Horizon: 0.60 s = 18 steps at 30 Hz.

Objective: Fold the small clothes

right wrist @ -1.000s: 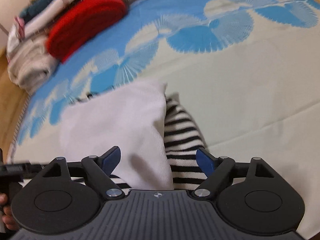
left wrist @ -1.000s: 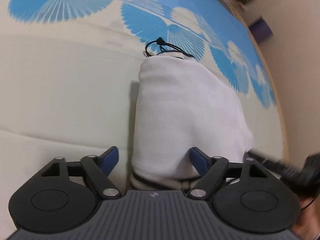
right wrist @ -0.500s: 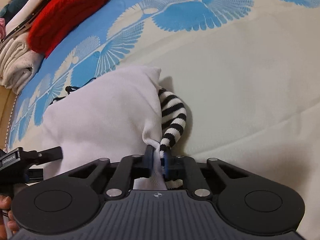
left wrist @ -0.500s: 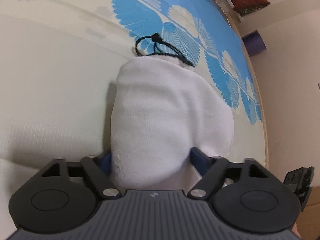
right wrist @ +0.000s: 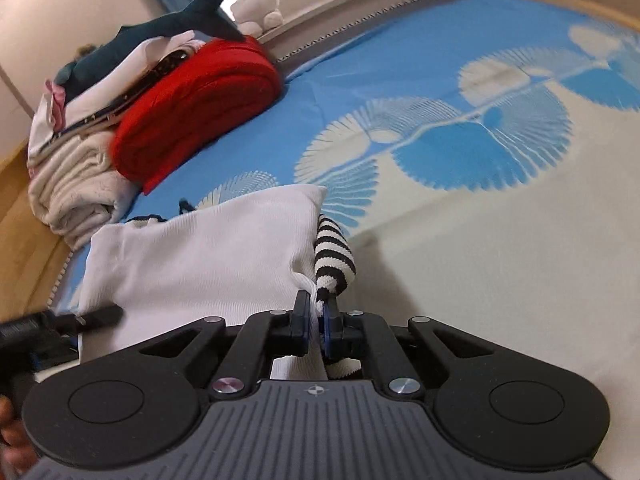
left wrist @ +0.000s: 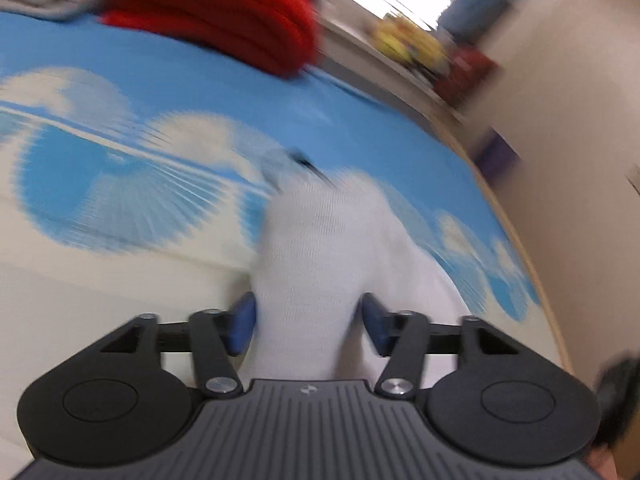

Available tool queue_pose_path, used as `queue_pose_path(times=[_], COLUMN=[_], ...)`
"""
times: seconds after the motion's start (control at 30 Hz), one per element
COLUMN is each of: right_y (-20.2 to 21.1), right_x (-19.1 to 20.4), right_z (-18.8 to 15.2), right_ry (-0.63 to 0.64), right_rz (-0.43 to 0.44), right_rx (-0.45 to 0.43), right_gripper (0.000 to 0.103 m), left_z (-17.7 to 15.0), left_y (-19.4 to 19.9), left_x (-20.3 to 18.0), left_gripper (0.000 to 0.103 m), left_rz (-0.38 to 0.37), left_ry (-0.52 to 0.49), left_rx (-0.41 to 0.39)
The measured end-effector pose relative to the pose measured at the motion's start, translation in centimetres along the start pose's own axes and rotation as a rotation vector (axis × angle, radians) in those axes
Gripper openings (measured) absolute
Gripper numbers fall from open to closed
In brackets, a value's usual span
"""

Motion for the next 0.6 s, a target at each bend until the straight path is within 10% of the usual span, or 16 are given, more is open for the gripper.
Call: queue_pose_path(times=[0.13,0.27,0.37,0.6], right_y=[-2.6,-4.1,-5.1,-2.5], right_x=[0.9,1.0,0.6,1.3], right_z=[0.4,0.3,-0.2,-0.7], right_ry=[-0.013,-0.015,-0.033,0.075], right_rz=[-0.029,-0.108,-0.128,-0.156], right_rx=[0.032,0.078,0.121,0.084], right_gripper=[0.006,0.006,0.007,0.030], left_z=[0.4,-2.3,-6.4,-6.6], left_y=[1.1,0.4,-2.1,1.1], left_x=[1.5,0.1,0.3,-0.1], left_gripper=[0.068,0.067,0.069,0.072], left_rz=[-0.007,-0.016,0.146,0.157], left_ry=[0.029,-0.149,-0.340,-0.324], left_rx=[0.026,0.168,0.292,0.226])
Point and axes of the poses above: each gripper's, at about its wrist camera, not at the fingertips, and y roughly against the way its jaws point, x to its left, z to its top, the point moved 1 cm from there along -y, roughly the way its jaws point, and after that the axes turned 12 degrees about y, right-handed, at the moved point
